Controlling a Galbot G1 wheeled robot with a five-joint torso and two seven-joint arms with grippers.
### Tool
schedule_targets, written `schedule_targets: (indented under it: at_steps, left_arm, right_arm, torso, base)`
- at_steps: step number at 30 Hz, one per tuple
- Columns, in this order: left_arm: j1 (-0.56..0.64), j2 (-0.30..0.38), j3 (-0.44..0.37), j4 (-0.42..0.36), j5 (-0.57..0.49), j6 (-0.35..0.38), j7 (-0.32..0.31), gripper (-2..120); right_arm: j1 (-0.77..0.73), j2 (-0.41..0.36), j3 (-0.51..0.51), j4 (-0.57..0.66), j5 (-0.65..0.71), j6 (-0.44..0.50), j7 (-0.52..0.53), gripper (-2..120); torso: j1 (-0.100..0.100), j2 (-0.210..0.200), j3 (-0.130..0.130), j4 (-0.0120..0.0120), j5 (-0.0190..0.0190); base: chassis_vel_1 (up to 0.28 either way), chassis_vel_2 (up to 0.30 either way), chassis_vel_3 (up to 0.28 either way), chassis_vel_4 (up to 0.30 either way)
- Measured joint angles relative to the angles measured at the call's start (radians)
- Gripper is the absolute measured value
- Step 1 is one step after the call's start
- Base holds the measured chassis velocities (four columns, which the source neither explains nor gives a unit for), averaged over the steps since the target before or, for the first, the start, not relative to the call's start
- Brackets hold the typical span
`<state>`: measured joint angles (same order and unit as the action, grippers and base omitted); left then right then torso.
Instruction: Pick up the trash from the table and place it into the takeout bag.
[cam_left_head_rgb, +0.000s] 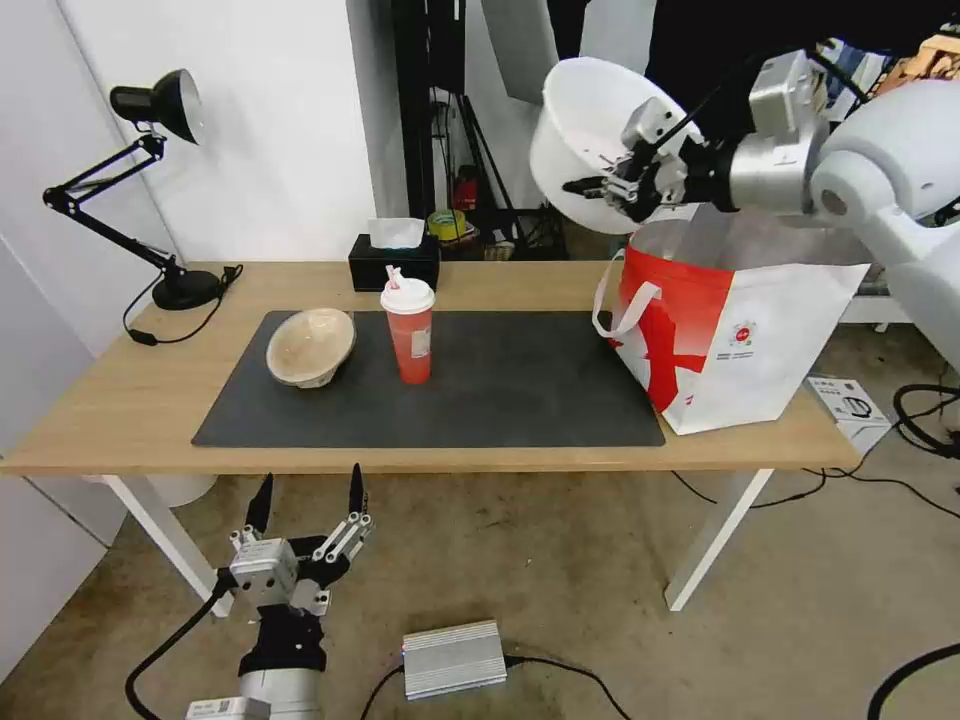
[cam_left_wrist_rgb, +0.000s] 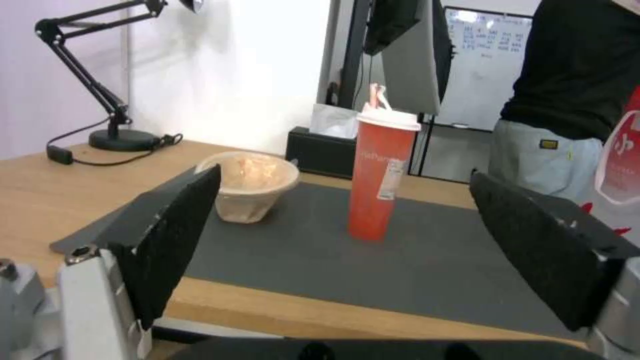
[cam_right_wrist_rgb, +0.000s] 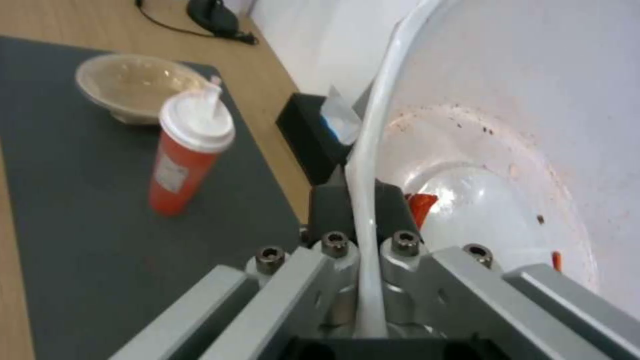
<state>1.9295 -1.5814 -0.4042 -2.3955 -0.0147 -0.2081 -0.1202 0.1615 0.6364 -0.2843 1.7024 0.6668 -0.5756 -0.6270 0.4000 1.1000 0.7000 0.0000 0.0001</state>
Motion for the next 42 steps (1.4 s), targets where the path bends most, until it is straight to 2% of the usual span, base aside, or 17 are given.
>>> schedule_targets:
  at_steps: [15,31,38,42]
  left_arm:
    - [-0.004,0.013,0.001,0.001,-0.008,0.001,0.000,100]
    - [-0.013,0.026,0.000,0.010,-0.021,0.004,0.000,100]
    - [-0.015,0.026,0.001,0.016,-0.022,0.005,0.000,100]
    - [-0.016,0.026,0.001,0.019,-0.022,0.005,0.000,100]
  right_arm:
    - [-0.119,-0.055,0.095,-0.084,-0.066,0.031,-0.029,0]
    - [-0.186,-0.054,0.179,-0.179,-0.093,0.053,-0.035,0]
    - [-0.225,-0.034,0.221,-0.200,-0.034,0.048,0.001,0]
    - [-0.257,-0.015,0.255,-0.206,0.045,0.022,0.052,0]
  torso:
    - [0.000,0.000,0.000,-0.0001,0.0001]
    - [0.000,0.000,0.000,0.0000,0.0000]
    - [0.000,0.000,0.000,0.0001,0.0000]
    - [0.000,0.000,0.000,0.0001,0.0000]
  base:
    - [0.000,0.000,0.000,0.000]
    - [0.000,0.000,0.000,0.000]
    - [0.000,0.000,0.000,0.000]
    - [0.000,0.000,0.000,0.000]
